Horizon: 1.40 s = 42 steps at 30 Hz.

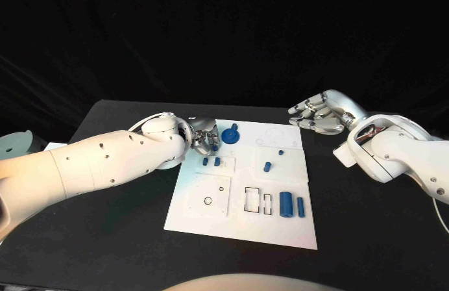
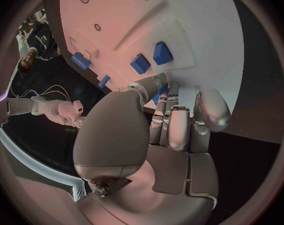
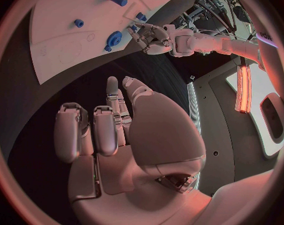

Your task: Assemble the parts on the task board

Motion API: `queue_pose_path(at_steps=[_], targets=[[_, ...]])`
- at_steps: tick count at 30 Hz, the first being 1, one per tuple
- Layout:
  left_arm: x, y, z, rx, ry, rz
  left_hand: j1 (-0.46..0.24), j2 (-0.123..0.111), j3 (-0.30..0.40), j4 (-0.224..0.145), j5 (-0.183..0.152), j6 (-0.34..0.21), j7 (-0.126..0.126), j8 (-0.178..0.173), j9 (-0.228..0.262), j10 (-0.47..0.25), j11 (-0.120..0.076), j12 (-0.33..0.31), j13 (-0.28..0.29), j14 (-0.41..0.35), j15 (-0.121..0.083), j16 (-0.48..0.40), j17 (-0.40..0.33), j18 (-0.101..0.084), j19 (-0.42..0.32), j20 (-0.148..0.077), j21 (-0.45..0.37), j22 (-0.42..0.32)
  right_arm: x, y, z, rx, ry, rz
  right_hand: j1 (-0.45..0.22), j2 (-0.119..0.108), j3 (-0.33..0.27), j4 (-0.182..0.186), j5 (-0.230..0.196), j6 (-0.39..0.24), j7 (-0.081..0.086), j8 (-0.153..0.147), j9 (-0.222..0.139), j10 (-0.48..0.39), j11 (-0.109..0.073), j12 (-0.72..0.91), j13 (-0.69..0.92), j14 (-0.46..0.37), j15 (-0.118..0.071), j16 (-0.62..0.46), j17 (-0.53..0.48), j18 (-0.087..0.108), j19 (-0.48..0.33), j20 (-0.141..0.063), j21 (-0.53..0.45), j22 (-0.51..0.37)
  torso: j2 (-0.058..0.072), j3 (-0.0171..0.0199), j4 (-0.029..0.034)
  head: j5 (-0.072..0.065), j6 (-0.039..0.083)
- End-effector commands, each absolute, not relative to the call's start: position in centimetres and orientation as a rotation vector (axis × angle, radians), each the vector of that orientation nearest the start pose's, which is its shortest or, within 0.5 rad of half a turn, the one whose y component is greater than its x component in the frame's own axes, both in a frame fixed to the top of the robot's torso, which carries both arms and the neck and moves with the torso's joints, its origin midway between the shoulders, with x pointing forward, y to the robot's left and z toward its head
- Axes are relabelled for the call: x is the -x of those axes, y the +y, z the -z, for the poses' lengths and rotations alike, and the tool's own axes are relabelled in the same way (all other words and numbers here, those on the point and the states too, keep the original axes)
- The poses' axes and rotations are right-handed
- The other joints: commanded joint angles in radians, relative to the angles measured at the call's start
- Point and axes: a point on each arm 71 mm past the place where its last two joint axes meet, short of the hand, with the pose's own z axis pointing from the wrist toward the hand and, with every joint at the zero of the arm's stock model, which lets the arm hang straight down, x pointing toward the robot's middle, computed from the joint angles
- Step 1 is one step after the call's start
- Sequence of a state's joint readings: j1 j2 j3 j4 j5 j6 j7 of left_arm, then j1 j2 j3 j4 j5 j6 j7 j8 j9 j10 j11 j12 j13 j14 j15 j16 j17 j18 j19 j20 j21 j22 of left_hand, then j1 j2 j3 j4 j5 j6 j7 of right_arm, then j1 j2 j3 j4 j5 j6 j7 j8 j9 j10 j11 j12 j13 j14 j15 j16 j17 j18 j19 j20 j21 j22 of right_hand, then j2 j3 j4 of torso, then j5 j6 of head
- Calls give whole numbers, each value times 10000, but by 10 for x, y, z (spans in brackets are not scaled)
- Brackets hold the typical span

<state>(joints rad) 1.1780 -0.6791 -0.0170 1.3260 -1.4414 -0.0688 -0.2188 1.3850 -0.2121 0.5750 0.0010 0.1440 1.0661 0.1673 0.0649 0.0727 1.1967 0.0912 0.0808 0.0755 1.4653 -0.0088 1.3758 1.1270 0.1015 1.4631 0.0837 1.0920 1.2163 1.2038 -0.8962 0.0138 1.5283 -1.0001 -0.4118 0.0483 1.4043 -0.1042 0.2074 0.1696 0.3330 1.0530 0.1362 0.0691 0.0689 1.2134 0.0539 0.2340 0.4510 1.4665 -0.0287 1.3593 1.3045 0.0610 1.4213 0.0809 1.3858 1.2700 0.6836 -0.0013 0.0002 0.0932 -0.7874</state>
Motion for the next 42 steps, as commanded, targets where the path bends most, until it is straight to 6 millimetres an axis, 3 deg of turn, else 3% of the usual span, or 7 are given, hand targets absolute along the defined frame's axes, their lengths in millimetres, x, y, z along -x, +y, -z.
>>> queue_pose_path(at_steps=[1, 5, 19, 25, 28, 35, 42], targets=[[-516, 178, 219, -1408, 19503, 4940, -100, -46, -63, -12, -34, -184, 8, -50, -48, -163, 43, -93, -33, 233, 108, -21, -34, -49, 95, 84, -89, -24, -493, -228, 157, -2644, 15762, -9237, -52, -34, 60, -12, 69, 33, 53, -25, -4, 76, 15, -58, -33, 457, 64, -38, -27, 72, -39, 11, -70, -28, 0, 0, 0, 7, 5], [-517, 180, 220, -1339, 19541, 4820, -172, -140, -266, 2, -60, -1067, -97, -39, -100, -843, 47, -182, -123, 192, 111, -99, -233, 87, -33, 119, -752, -494, -493, -229, 157, -2670, 15792, -9199, -84, -70, 115, 0, 74, 23, 67, -29, -5, 5, 40, -164, -149, 447, 79, -66, -49, 75, -53, 21, -88, -47, 4, -3, -2, 9, 13], [-517, 199, 216, -369, 19490, 5089, 64, 23, -940, -94, -61, -1336, -73, -11, -74, -1771, 170, -179, -136, 184, 198, -116, -388, 148, -1, 188, -1231, -852, -498, -234, 163, -2171, 16485, -8457, 56, -278, 476, -202, -322, 33, 174, -13, 5, -341, 197, -904, -949, 466, 199, -69, -8, 103, -105, 116, -189, -171, -8, -5, 0, 8, 43], [-521, 222, 202, 2580, 19475, 7037, 166, 164, -1191, -96, -78, -1247, -14, 38, -54, -1911, 194, -102, -116, 168, 221, -131, -481, 194, -25, 211, -1524, -1067, -500, -237, 169, -835, 17040, -7393, 332, -420, 701, -512, -699, 206, 132, 34, 28, -466, 236, -1294, -1404, 479, 234, -65, 11, 102, -85, 157, -183, -152, -10, 6, -6, 7, 72], [-523, 233, 193, 4636, 18608, 8846, 94, 345, -1166, 10, -71, -672, 95, 303, 28, -1386, 206, 218, -58, 108, 233, -184, -609, 281, -178, 228, -2089, -1461, -499, -235, 171, 144, 17202, -6719, 449, -438, 841, -651, -959, 331, 66, 54, 38, -500, 223, -1405, -1639, 489, 226, -58, 23, 102, -75, 153, -178, -141, -9, 6, 10, -24, 110], [-512, 247, 185, 11265, 15723, 13591, 223, 578, -723, -67, -71, -128, 59, 565, 12, -515, 68, 851, -2, -1274, 143, -1828, -3645, 806, -1524, 166, -5340, -3650, -495, -223, 178, 2168, 16952, -5488, 484, -444, 1112, -761, -1447, 517, -26, 54, 44, -419, 180, -1505, -2021, 495, 191, -85, 1, 96, -48, 126, -164, -113, -3, -12, 4, -241, 219], [-498, 249, 184, 13463, 14129, 15227, 145, 659, -766, -103, -84, -49, 12, 619, -8, -271, -9, 1174, 66, -1583, 107, -2096, -4181, 809, -1699, 146, -5473, -3717, -491, -208, 186, 3262, 16763, -4840, 426, -501, 1431, -799, -1871, 570, -38, -11, 25, -385, 179, -1607, -2441, 486, 194, -171, -85, 92, -20, 124, -158, -97, -5, -12, 11, -407, 254]])
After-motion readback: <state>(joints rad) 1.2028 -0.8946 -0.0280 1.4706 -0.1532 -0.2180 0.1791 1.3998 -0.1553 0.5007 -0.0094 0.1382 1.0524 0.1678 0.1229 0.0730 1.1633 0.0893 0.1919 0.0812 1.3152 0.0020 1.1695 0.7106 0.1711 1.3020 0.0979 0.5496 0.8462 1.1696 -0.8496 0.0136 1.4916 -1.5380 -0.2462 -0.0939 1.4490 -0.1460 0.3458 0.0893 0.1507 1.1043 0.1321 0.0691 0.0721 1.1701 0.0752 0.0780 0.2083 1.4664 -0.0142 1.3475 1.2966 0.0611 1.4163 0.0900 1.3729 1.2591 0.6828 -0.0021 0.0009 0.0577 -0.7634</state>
